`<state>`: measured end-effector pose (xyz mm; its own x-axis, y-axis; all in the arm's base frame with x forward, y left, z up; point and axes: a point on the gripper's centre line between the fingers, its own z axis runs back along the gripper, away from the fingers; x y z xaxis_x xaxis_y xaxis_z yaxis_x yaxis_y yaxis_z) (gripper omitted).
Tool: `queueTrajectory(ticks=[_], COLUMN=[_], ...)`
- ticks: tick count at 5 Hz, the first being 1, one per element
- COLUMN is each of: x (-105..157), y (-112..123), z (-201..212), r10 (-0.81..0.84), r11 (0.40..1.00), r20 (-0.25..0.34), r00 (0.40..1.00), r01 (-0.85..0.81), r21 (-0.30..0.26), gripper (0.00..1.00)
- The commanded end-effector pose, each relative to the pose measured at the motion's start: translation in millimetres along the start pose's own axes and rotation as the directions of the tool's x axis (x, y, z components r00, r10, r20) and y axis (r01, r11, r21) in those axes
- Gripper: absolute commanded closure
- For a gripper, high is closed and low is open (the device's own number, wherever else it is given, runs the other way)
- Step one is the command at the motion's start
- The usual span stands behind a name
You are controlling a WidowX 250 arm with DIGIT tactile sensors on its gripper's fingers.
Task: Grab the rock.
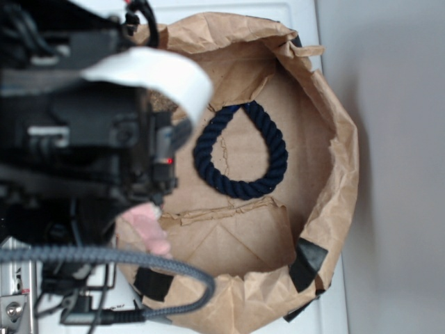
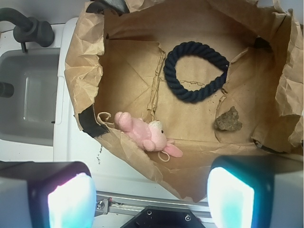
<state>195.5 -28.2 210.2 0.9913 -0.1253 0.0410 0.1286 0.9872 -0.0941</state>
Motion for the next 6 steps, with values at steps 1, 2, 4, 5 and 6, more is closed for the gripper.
queueTrajectory(ticks=[1,2,4,5,6], x=[1.3,39.8,88.2,70.8,63.2], y=[2.9,22.1,50.8,57.1,71.4], z=[6.5,-7.0,-36.0,-43.6,-61.8], r10=[0.007,-0.04,-0.058,-0.18,-0.225], r11=[1.0,0.996,0.991,0.974,0.968], r20=[0.034,0.027,0.016,0.081,0.206], r00=[0.999,0.999,0.998,0.98,0.952], r01=[-0.008,0.042,0.059,0.189,0.242], r21=[0.005,-0.08,-0.12,-0.125,-0.065], gripper=[0.0,0.0,0.0,0.0,0.0])
